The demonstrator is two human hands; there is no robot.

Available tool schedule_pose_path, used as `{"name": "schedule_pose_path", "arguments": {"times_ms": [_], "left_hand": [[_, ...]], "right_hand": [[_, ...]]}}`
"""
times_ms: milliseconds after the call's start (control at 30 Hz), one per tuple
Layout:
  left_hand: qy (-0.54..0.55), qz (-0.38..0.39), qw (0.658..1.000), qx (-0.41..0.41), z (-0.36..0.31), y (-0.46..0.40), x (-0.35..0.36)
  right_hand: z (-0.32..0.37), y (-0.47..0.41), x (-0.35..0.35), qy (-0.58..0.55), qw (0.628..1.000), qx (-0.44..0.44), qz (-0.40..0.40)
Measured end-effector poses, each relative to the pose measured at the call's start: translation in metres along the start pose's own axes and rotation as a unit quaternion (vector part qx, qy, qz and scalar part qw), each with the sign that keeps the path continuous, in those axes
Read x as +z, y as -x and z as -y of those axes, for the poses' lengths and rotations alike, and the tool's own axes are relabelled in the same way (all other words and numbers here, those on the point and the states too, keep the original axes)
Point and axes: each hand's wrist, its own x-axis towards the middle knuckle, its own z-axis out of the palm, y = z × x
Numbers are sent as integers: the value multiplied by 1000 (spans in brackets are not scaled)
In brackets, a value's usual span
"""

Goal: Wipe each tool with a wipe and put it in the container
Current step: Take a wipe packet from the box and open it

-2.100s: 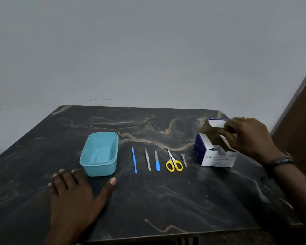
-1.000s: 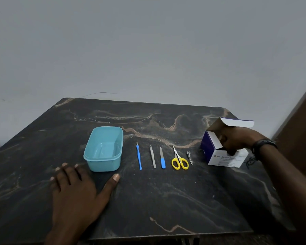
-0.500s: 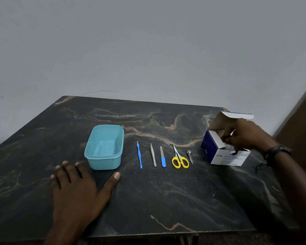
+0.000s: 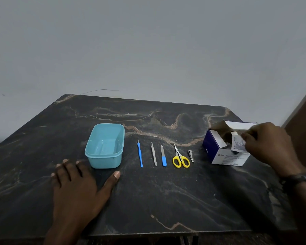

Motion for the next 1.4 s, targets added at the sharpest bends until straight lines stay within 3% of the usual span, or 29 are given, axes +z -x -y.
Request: {"name": "schedule_pose_path", "arguments": {"times_ms": [133, 300, 467, 667, 900, 1067, 1167, 1233, 1267, 1333, 1400], "left_hand": [[3, -6, 1000, 3, -1, 0, 2], [15, 0, 1000, 4, 0, 0, 1], [24, -8, 1000, 8, 0, 2, 0], [72, -27, 997, -9, -3, 3, -4], [107, -24, 994, -30, -4, 7, -3], [176, -82, 980, -51, -6, 4, -6], [272, -88, 953, -100, -3, -5, 2], [345, -51, 937, -26, -11, 1, -2], [380, -85, 921, -18, -24, -1, -7], [412, -209, 883, 78, -59, 9, -44], [412, -336, 822, 202, -89, 13, -66]], "right_hand": [[13, 37, -29, -18, 1000, -5, -21], [43, 45, -37, -117, 989, -81, 37], [79, 23, 19, -324, 933, -99, 120], [119, -1, 73, -438, 870, -120, 195], [138, -7, 104, -468, 853, -156, 171], [132, -4, 111, -479, 847, -152, 175], [130, -2, 109, -500, 833, -143, 188], [129, -2, 110, -511, 827, -127, 198], [128, -3, 110, -518, 824, -119, 197], [128, -4, 112, -530, 819, -111, 190], [128, -6, 114, -538, 817, -105, 177]]}}
